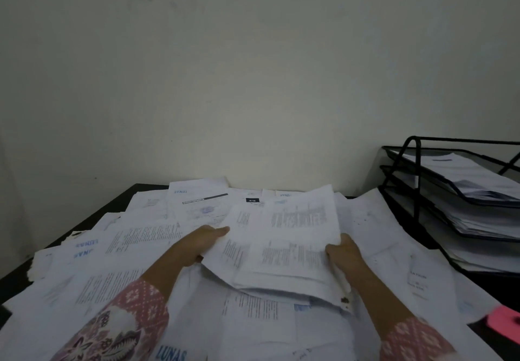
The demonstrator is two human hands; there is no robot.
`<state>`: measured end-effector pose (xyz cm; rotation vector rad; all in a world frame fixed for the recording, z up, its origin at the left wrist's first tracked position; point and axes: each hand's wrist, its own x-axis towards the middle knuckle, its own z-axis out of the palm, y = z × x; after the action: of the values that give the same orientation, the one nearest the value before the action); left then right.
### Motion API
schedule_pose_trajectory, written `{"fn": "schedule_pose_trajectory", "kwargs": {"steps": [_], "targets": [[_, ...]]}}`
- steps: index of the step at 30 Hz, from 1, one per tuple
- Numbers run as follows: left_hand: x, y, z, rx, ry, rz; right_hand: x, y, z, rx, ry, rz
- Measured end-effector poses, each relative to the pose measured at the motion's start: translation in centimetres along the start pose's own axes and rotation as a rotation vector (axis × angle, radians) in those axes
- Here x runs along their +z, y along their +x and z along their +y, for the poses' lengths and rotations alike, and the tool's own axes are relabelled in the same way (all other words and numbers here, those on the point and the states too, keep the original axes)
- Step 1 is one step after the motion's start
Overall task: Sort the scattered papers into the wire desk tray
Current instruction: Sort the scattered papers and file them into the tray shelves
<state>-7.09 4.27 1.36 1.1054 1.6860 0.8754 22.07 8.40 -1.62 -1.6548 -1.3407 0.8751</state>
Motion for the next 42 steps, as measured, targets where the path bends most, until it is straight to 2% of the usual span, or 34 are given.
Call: {"fn": "schedule_pose_trajectory", "kwargs": {"steps": [4, 8, 9, 14, 18, 21, 24, 26, 32, 38, 42], "targets": [[2.4, -0.9, 0.0, 0.076, 0.073, -0.112, 1.6, -0.9, -0.5, -0.09, -0.193, -0.061], [3.8, -1.6, 0.2, 0.271, 0.187, -0.004, 1.4, -0.6, -0.6, -0.118, -0.291, -0.015], [3.8, -1.6, 0.2, 0.316, 0.156, 0.002, 1.0, -0.3, -0.7, -0.104, -0.242, -0.007], [4.5, -2.1, 1.1, 0.47, -0.088, 0.071, -1.8, 0.0, -1.7, 0.022, 0.411, -0.112], [5.4, -2.5, 2.7, 0.497, -0.227, 0.048, -4.0, -1.0, -3.6, -0.165, 0.552, -0.087], [5.6, -2.7, 4.6, 0.536, -0.266, 0.091, -5.6, -2.1, -5.2, -0.329, 0.542, -0.022], [5.7, -3.2, 6.7, 0.596, -0.35, 0.181, -6.5, -2.5, -5.8, -0.401, 0.49, 0.039], [6.3, -3.7, 7.8, 0.624, -0.397, 0.205, -6.8, -2.7, -6.0, -0.423, 0.447, 0.061], [8.7, -4.6, 9.0, 0.642, -0.306, 0.324, -6.5, -3.4, -6.4, -0.43, 0.395, 0.117], [8.7, -5.1, 9.2, 0.676, -0.456, 0.292, -7.5, -3.8, -7.1, -0.463, 0.418, 0.175], [9.3, -5.4, 9.3, 0.688, -0.319, 0.297, -7.6, -4.1, -7.3, -0.434, 0.384, 0.167]]}}
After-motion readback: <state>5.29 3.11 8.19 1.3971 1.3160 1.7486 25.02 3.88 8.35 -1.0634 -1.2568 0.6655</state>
